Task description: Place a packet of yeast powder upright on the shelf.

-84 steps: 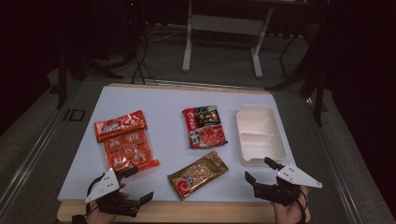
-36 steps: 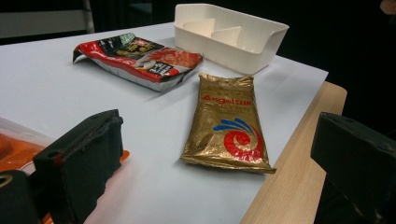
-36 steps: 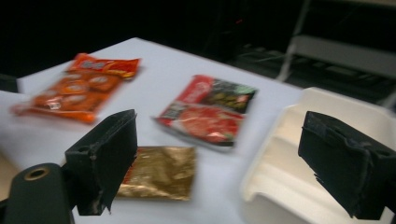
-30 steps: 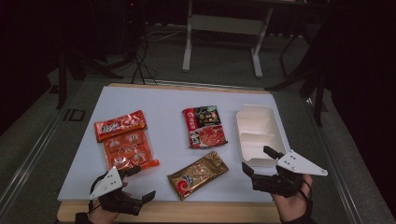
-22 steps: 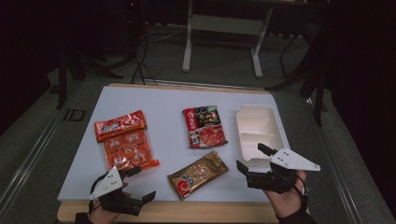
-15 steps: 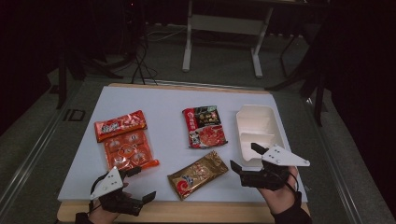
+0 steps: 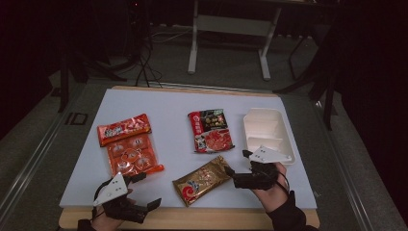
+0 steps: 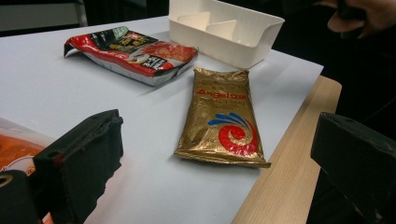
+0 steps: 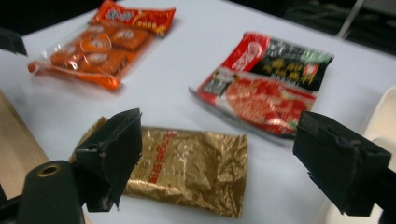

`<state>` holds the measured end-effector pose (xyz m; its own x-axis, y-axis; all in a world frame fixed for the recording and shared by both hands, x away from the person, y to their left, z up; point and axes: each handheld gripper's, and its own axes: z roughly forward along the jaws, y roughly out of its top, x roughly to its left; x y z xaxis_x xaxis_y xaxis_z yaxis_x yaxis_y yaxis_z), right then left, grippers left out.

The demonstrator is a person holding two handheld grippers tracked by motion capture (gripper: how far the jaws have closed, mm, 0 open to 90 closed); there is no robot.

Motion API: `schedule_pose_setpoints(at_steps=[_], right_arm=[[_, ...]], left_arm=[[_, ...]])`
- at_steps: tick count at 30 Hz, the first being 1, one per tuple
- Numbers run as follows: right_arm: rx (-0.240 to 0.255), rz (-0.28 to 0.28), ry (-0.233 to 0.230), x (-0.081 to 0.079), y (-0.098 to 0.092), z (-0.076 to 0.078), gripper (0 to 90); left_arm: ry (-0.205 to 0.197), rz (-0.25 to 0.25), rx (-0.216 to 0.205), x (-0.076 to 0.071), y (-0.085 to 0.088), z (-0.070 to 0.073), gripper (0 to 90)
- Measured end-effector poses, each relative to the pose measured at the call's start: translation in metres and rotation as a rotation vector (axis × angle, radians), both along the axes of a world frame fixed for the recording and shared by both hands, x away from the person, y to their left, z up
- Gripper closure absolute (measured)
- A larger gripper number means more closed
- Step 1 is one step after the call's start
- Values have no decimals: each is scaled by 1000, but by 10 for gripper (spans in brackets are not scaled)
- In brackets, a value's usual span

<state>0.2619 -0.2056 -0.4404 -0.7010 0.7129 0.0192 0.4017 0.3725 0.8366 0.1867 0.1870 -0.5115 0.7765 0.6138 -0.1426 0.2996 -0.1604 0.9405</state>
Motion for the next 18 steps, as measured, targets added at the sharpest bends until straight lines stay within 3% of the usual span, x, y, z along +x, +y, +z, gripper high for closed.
schedule_pose_setpoints(at_steps=[9,11,18], right_arm=[[-6,-23,80,13,0,-29,204],[-12,-23,125,18,0,-41,210],[-19,-2,190,23,2,-56,221]], left_arm=[[3,-4,8,0,0,0,26],[5,-5,8,1,0,-1,26],[8,-10,9,1,-1,-1,26]])
